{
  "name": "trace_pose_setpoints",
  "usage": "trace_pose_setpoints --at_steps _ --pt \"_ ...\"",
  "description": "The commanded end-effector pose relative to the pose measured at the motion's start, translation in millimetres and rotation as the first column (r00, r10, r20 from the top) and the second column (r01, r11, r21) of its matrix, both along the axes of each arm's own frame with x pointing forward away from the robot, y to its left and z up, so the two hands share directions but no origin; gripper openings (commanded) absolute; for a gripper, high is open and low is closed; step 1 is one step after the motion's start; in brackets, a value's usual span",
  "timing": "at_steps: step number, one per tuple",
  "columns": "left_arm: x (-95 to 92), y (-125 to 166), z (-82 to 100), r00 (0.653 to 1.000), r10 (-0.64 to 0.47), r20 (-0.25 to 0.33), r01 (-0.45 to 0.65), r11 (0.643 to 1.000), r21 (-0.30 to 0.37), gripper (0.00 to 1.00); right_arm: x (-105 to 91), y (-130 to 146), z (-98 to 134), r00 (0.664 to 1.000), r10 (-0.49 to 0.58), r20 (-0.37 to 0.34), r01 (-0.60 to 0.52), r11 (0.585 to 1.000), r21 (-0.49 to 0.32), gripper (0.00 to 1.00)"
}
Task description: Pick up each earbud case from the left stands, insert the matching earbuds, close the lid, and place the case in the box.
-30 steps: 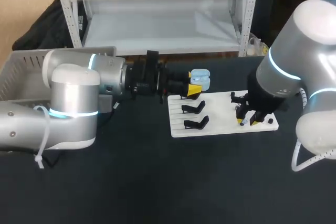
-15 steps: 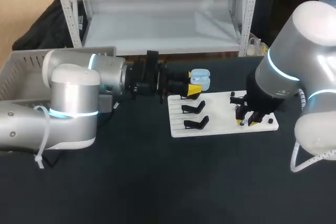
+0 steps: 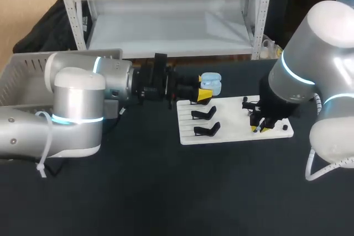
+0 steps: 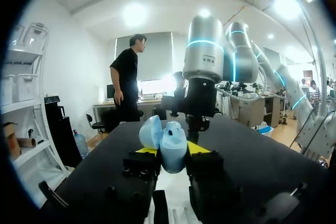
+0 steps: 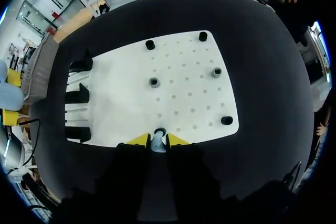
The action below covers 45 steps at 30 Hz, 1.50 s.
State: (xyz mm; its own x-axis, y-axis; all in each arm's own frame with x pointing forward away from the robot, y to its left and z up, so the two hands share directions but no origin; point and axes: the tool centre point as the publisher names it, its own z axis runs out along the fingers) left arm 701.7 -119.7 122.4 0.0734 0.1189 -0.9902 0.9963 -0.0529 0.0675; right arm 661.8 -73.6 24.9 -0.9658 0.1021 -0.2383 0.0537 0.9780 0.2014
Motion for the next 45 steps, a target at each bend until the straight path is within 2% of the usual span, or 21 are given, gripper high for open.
trace_pose_setpoints --at_steps 1,14,15,20,23,29,32,37,45 --pt "-0.9 -0.3 0.1 1.000 0.004 0.001 -0.004 1.000 0.001 0.00 -3.4 -1.2 3.8 1.000 -0.003 0.007 0.003 1.000 -0.001 0.00" --pt "-0.9 -0.3 0.1 1.000 0.004 0.001 -0.004 1.000 0.001 0.00 -12.8 -10.2 36.0 0.999 -0.013 0.040 0.012 1.000 0.008 0.00" --pt "-0.9 -0.3 0.1 1.000 0.004 0.001 -0.004 1.000 0.001 0.00 -12.7 -11.4 41.0 0.999 -0.013 0.041 0.013 1.000 0.014 0.00" --pt "-0.9 -0.3 0.1 1.000 0.004 0.001 -0.004 1.000 0.001 0.00 -4.7 -17.2 79.4 1.000 -0.024 -0.019 0.027 0.989 0.148 0.00" --pt "-0.9 -0.3 0.1 1.000 0.004 0.001 -0.004 1.000 0.001 0.00 0.5 -16.7 107.5 0.999 0.036 0.006 -0.036 0.987 0.159 0.00" --pt "-0.9 -0.3 0.1 1.000 0.004 0.001 -0.004 1.000 0.001 0.00 10.6 -6.1 153.9 0.987 0.143 0.079 -0.150 0.984 0.100 0.00" --pt "-0.9 -0.3 0.1 1.000 0.004 0.001 -0.004 1.000 0.001 0.00 11.7 3.9 167.8 0.972 0.216 0.097 -0.221 0.974 0.050 0.00" --pt "-0.9 -0.3 0.1 1.000 0.004 0.001 -0.004 1.000 0.001 0.00 4.6 24.3 177.1 0.925 0.376 0.060 -0.376 0.926 -0.020 0.00" --pt "-0.9 -0.3 0.1 1.000 0.004 0.001 -0.004 1.000 0.001 0.00 -8.2 58.9 183.1 0.848 0.528 0.036 -0.523 0.847 -0.099 0.00"
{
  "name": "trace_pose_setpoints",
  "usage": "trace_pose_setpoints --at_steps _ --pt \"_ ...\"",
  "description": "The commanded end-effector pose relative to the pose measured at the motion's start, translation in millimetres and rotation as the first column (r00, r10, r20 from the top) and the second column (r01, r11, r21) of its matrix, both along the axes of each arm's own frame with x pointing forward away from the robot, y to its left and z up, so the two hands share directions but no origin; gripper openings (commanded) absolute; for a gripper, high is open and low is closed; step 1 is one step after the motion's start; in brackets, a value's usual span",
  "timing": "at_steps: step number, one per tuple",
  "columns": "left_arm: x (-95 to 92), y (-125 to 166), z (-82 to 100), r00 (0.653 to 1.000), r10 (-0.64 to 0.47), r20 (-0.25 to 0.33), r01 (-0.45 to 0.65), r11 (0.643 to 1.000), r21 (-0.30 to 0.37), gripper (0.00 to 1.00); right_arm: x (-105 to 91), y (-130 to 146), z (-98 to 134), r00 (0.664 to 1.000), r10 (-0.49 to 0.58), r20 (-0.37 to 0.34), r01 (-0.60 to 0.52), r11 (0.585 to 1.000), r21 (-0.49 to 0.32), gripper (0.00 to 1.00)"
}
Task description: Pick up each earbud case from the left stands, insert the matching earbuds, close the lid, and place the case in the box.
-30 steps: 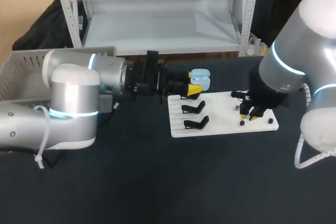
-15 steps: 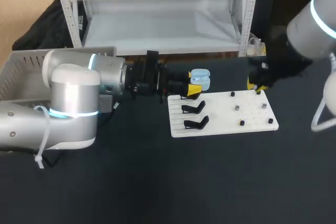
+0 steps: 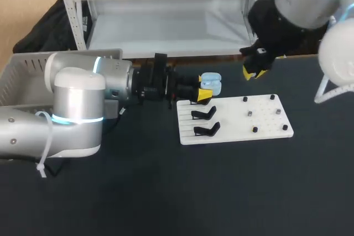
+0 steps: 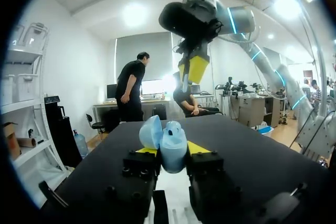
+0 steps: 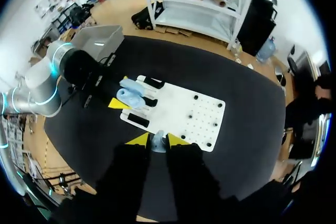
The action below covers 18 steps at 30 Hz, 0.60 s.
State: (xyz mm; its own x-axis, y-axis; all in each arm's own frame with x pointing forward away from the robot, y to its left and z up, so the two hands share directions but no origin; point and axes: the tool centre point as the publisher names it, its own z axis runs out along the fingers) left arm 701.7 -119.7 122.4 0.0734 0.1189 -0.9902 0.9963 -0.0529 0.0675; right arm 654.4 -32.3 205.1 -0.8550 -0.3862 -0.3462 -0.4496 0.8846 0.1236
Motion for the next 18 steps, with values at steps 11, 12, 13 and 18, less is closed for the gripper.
trace_pose_setpoints --at_steps 11,12,13,18 --pt "-0.9 -0.3 0.1 1.000 0.004 0.001 -0.004 1.000 0.001 0.00 -3.3 22.4 5.2 0.997 0.066 -0.040 -0.068 0.997 -0.049 0.00" --pt "-0.9 -0.3 0.1 1.000 0.004 0.001 -0.004 1.000 0.001 0.00 -3.3 22.4 5.2 0.997 0.066 -0.040 -0.068 0.997 -0.049 0.00" --pt "-0.9 -0.3 0.1 1.000 0.004 0.001 -0.004 1.000 0.001 0.00 -3.3 22.4 5.2 0.997 0.066 -0.040 -0.068 0.997 -0.049 0.00" --pt "-0.9 -0.3 0.1 1.000 0.004 0.001 -0.004 1.000 0.001 0.00 -3.3 22.4 5.2 0.997 0.066 -0.040 -0.068 0.997 -0.049 0.00"
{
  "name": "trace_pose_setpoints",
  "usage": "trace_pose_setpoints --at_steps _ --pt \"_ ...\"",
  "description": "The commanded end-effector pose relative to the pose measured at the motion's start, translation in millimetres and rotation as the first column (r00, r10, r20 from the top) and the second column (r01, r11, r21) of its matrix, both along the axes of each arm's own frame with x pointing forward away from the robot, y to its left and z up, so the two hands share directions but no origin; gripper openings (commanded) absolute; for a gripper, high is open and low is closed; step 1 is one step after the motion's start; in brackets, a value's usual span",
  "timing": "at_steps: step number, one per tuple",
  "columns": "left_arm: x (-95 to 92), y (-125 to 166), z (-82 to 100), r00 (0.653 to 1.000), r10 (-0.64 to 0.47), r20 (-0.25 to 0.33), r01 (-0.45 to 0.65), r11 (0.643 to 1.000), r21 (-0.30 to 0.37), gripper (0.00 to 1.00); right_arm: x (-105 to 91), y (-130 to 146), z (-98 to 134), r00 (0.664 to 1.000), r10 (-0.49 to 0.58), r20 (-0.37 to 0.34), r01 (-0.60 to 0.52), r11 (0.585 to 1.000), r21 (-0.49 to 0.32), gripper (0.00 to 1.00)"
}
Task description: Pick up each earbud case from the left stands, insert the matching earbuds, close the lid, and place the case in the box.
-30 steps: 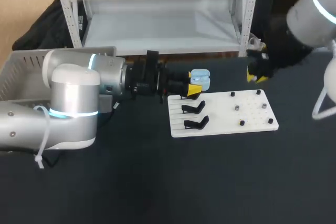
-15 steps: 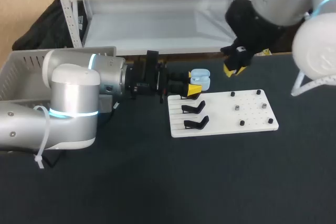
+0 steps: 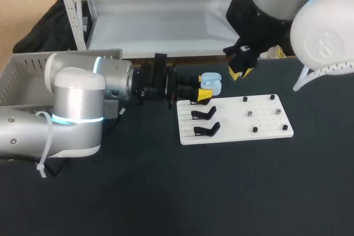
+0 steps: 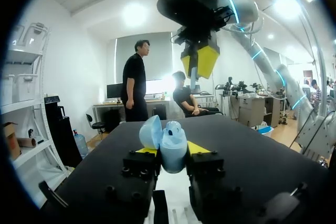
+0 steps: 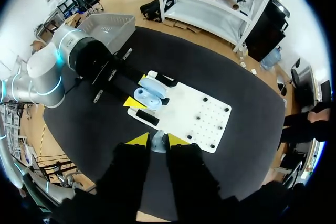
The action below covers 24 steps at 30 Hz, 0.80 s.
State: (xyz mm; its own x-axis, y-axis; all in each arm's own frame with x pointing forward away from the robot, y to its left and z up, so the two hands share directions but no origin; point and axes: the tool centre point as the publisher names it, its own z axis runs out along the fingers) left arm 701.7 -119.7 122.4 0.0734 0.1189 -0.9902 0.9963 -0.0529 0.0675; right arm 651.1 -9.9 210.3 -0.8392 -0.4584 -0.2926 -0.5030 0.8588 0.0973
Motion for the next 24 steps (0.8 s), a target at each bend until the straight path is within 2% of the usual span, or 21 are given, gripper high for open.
trace_pose_setpoints --at_steps 1,4,8,14,18,24 --pt "-0.9 -0.4 0.1 1.000 0.004 0.001 -0.004 1.000 0.001 0.00 0.0 0.1 0.0 1.000 0.001 0.000 -0.001 1.000 0.000 0.00" --pt "-0.9 -0.4 0.1 1.000 0.004 0.001 -0.004 1.000 0.001 0.00 6.8 3.6 0.0 0.999 0.050 -0.005 -0.050 0.998 0.032 0.00" --pt "-0.9 -0.4 0.1 1.000 0.004 0.001 -0.004 1.000 0.001 0.00 13.8 16.3 3.7 0.990 0.140 0.023 -0.140 0.990 0.003 0.00" --pt "-0.9 -0.4 0.1 1.000 0.004 0.001 -0.004 1.000 0.001 0.00 18.5 38.8 2.9 0.964 0.267 0.006 -0.266 0.961 -0.073 0.00" --pt "-0.9 -0.4 0.1 1.000 0.004 0.001 -0.004 1.000 0.001 0.00 22.0 48.3 3.2 0.955 0.295 -0.012 -0.295 0.949 -0.111 0.00" --pt "-0.9 -0.4 0.1 1.000 0.004 0.001 -0.004 1.000 0.001 0.00 23.1 52.3 0.2 0.967 0.253 -0.031 -0.255 0.955 -0.152 0.00"
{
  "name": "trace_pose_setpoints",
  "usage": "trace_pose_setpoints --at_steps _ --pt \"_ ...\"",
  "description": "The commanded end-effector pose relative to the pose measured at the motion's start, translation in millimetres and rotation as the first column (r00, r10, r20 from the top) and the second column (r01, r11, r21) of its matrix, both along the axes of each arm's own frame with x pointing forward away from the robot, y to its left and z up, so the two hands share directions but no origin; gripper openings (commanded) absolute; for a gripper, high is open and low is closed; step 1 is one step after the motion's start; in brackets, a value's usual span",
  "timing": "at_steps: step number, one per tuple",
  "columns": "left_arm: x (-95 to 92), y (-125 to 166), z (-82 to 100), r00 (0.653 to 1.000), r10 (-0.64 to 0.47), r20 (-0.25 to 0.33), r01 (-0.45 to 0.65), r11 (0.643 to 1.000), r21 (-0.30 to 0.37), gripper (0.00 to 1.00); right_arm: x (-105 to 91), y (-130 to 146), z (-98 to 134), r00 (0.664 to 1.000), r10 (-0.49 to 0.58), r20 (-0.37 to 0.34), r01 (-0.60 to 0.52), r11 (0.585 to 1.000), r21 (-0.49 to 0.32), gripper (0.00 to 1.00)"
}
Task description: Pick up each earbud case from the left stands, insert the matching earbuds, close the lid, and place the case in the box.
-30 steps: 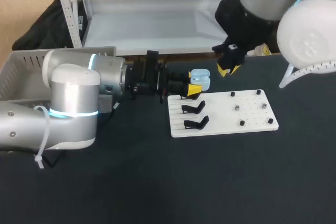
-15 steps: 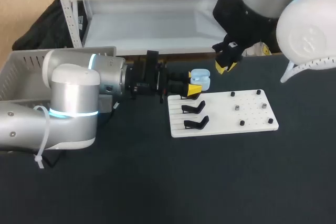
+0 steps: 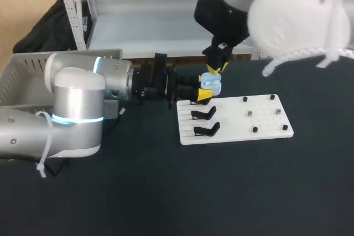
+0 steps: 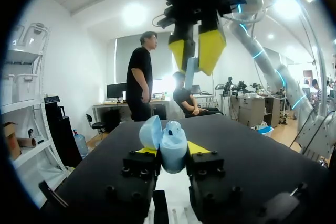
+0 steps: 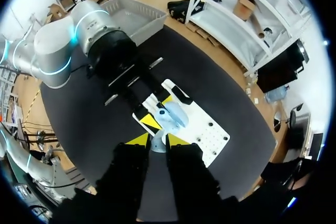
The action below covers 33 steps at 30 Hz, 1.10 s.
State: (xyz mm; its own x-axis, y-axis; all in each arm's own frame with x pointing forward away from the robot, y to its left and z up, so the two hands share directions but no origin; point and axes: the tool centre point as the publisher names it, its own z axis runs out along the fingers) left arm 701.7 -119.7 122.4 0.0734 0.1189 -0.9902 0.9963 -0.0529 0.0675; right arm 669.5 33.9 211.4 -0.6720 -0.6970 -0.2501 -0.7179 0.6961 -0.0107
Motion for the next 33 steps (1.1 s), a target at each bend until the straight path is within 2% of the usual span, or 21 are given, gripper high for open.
trace_pose_setpoints --at_steps 1,11,33 --pt "-0.9 -0.4 0.1 1.000 0.004 0.001 -0.004 1.000 0.001 0.00 4.4 8.5 -2.3 0.999 -0.027 -0.040 0.024 0.998 -0.051 0.00" --pt "-0.9 -0.4 0.1 1.000 0.004 0.001 -0.004 1.000 0.001 0.00 -1.6 11.8 -10.5 0.996 -0.071 -0.062 0.066 0.994 -0.082 0.00" --pt "-0.9 -0.4 0.1 1.000 0.004 0.001 -0.004 1.000 0.001 0.00 -2.5 22.0 -21.4 0.990 -0.118 -0.073 0.113 0.991 -0.074 0.00"
